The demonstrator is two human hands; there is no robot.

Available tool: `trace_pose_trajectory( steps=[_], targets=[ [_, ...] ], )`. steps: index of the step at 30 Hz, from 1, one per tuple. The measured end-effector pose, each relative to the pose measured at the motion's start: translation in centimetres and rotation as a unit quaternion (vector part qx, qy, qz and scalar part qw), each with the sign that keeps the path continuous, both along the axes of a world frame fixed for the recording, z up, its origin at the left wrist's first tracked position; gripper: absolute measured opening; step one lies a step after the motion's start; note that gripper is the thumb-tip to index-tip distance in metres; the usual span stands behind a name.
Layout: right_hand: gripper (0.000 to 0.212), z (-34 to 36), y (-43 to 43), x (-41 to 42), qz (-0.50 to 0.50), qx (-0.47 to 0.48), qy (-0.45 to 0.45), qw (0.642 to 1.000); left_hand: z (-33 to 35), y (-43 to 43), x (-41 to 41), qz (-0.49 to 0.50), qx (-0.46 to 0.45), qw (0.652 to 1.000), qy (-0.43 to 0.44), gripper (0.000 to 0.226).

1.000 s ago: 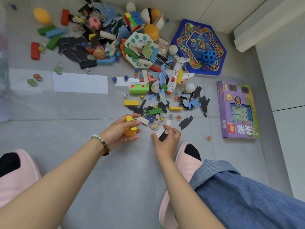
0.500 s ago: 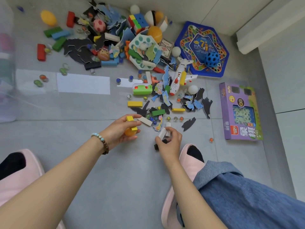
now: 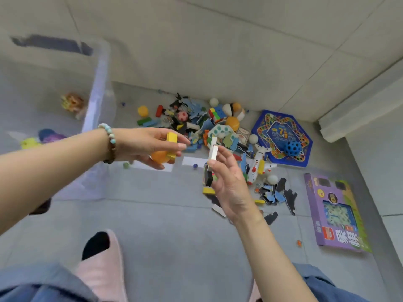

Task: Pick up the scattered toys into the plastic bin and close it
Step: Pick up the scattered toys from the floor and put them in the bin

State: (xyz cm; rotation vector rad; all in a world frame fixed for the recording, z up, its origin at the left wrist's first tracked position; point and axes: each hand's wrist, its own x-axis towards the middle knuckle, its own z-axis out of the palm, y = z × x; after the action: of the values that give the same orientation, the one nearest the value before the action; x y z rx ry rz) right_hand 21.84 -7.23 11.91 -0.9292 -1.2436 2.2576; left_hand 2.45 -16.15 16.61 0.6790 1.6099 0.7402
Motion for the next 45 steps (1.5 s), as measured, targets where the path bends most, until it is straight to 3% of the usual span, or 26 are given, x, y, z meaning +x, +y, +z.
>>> trace_pose_trajectory(
  steps=[5,10,12,14,19,25,31,37,39,45],
  targets=[
    [0.038,4.7,-4.2,-11.2,0.149,0.033,0.04,0.987,5.2,-8.1,-7.2,0.059,0.02,0.996,0.066,0.034],
    [0.031,5.2,-9.8,-18.7,0.259,0.085,-0.033,0.962,2.1,-16.6,-10.9,0.247,0.002,0.969,-0.017,0.037],
    [0.035,5.1,-11.0,-19.9,0.268,0.123,-0.054,0.954,0.9,-18.5,-11.2,0.322,-0.004,0.946,-0.031,0.048],
    [0.032,5.0,-11.2,-20.1,0.239,0.171,-0.076,0.953,0.6,-19.3,-11.2,0.346,-0.03,0.938,0.009,0.056],
    [0.03,3.1,-8.3,-16.6,0.184,0.219,-0.118,0.951,1.6,-17.5,-10.8,0.292,-0.004,0.947,0.137,0.062],
    [0.027,-0.2,-1.4,-7.9,0.1,0.187,-0.208,0.955,3.0,-10.0,-6.5,0.234,0.104,0.961,0.107,0.042],
    [0.029,-4.3,4.3,3.0,0.027,0.117,-0.304,0.945,-1.7,-2.2,1.3,0.093,0.067,0.988,0.102,0.039],
    [0.044,-8.7,6.9,10.1,-0.01,0.077,-0.372,0.925,-11.4,1.8,7.0,0.07,-0.029,0.995,0.061,0.044],
    [0.044,-9.8,7.9,11.1,0.013,0.099,-0.394,0.914,-14.2,2.7,8.7,0.09,-0.027,0.991,0.092,0.042],
    [0.042,-11.9,11.0,12.1,0.225,0.198,-0.436,0.848,-19.9,4.9,13.4,0.048,0.02,0.99,0.132,0.045]
  ],
)
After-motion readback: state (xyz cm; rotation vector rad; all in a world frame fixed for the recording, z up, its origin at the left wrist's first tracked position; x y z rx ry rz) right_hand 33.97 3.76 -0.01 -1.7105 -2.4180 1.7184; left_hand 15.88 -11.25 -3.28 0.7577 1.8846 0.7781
